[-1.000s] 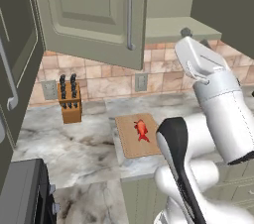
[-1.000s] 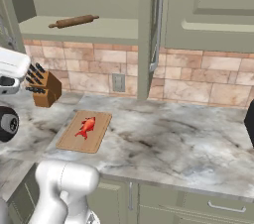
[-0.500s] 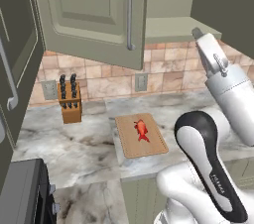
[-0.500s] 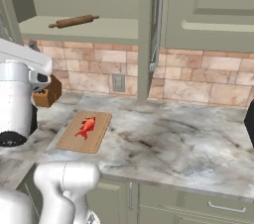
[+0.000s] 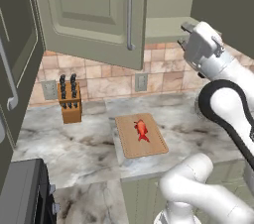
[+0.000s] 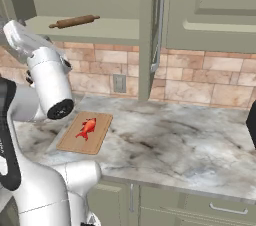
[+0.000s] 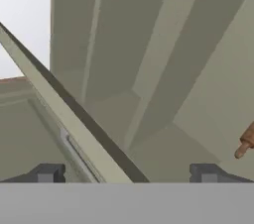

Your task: Open the cabinet, retrieve the rolling pin, and place it next to the meat on the cutting board to prepare for tenderizing.

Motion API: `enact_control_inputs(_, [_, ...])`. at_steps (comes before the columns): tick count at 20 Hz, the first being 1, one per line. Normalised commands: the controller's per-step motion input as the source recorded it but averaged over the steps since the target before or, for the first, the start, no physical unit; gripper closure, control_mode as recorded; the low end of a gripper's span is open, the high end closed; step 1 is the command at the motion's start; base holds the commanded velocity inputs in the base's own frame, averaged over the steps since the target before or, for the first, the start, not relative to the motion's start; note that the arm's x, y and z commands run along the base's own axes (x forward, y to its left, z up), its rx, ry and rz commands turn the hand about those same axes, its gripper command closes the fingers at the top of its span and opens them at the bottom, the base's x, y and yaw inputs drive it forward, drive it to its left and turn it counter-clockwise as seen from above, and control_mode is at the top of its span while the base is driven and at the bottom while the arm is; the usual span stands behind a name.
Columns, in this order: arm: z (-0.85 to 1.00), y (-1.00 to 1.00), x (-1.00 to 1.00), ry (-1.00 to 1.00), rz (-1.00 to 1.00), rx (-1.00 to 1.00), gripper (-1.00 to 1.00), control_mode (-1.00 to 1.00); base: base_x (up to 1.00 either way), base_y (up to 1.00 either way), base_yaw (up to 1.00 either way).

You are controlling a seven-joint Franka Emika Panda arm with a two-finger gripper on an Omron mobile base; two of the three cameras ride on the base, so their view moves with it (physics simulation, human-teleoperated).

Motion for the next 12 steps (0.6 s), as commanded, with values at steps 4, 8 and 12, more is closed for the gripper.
enact_control_inputs(4, [-0.15, -0.02, 0.74, 0.06, 0.35, 0.0, -1.0, -1.0, 0.0, 0.0, 0.0])
enact_control_inputs(8, [-0.11, 0.07, 0.72, 0.09, 0.3, 0.0, -1.0, -1.0, 0.0, 0.0, 0.0])
enact_control_inputs(12, [-0.02, 0.23, 0.72, 0.1, 0.25, 0.0, -1.0, -1.0, 0.0, 0.0, 0.0])
